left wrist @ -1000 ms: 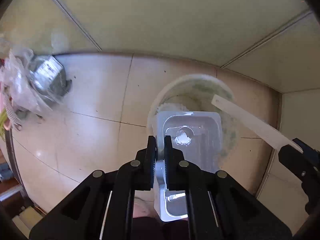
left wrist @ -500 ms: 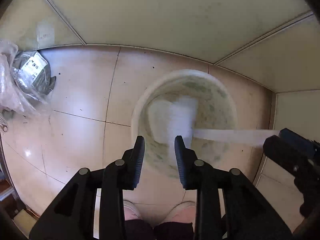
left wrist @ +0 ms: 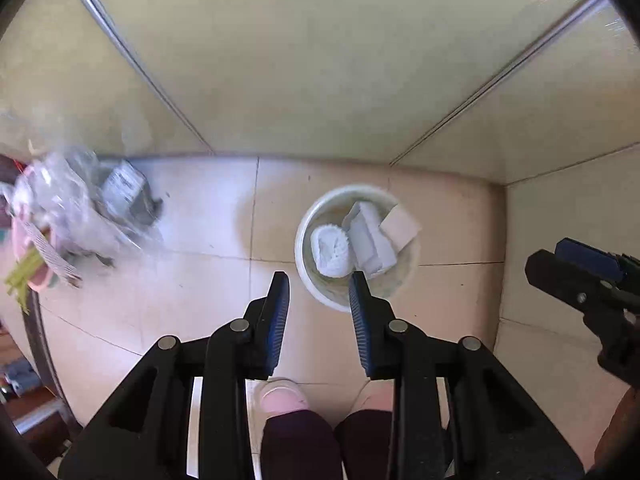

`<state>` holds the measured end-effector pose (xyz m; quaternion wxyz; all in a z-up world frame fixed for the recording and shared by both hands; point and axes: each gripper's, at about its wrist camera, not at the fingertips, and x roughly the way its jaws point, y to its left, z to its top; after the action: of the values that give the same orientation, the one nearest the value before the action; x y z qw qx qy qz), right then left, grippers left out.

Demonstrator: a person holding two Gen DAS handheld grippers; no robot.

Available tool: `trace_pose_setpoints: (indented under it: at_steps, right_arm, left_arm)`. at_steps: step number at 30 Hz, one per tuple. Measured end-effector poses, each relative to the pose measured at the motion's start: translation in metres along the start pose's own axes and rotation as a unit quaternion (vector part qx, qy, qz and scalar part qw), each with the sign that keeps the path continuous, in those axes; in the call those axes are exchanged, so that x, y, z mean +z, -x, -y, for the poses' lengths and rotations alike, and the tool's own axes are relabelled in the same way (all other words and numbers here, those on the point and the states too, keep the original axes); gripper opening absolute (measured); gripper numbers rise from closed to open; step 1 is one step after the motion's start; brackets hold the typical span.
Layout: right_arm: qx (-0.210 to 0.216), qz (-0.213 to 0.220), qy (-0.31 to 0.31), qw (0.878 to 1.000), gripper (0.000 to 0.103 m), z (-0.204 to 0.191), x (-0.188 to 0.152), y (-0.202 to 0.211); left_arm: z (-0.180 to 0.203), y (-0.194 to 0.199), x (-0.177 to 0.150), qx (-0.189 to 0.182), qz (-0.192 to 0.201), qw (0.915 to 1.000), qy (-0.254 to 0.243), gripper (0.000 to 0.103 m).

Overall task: Collect trash
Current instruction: 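Open the left tool over the bin while the right tool releases the lid, then raise both open tools back toward the counter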

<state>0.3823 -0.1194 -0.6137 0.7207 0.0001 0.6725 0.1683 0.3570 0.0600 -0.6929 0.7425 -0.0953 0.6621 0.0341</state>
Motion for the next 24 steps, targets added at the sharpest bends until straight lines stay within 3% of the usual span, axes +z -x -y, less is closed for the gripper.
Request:
trace_pose_setpoints:
  at_steps: [12, 19, 24]
  right_arm:
    - [-0.009, 0.121, -0.016, 0.993, 0.051, -0.043, -0.007, 0.215]
    - [-0.013, 0.203, -0.030, 0.979, 0.051, -0.069, -0.023, 0.327]
    - [-0.008, 0.259, -0.040, 0.965, 0.051, -0.083, -0.038, 0.381]
  left_arm:
    - [0.019, 0.235, 0.002, -0.024, 0.097, 0.9931, -0.061, 0.030]
    - [0.023, 0.368, 0.002, -0.036, 0.165, 0.9807, -0.098, 0.032]
    - [0.021, 0.442, -0.001, -0.035, 0.222, 0.9691, -0.103, 0.042]
